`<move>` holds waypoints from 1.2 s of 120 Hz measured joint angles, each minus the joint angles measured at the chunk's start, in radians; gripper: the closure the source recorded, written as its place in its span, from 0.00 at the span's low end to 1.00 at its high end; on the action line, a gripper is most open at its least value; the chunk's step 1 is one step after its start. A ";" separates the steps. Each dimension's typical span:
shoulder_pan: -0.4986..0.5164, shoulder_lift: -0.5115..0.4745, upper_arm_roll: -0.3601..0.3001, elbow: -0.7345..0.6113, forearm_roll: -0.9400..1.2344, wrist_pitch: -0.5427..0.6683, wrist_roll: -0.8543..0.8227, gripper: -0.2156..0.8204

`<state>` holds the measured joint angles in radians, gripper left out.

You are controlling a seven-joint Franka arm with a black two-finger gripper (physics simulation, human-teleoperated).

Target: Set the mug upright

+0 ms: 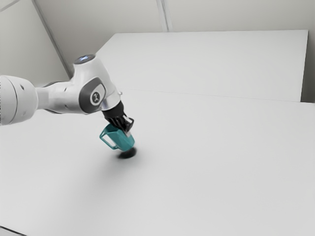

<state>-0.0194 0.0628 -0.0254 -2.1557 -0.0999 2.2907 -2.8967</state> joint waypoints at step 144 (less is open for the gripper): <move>-0.016 -0.003 -0.007 -0.018 0.220 0.043 -0.001 0.36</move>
<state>-0.0349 0.0595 -0.0322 -2.1740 0.1197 2.3335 -2.8973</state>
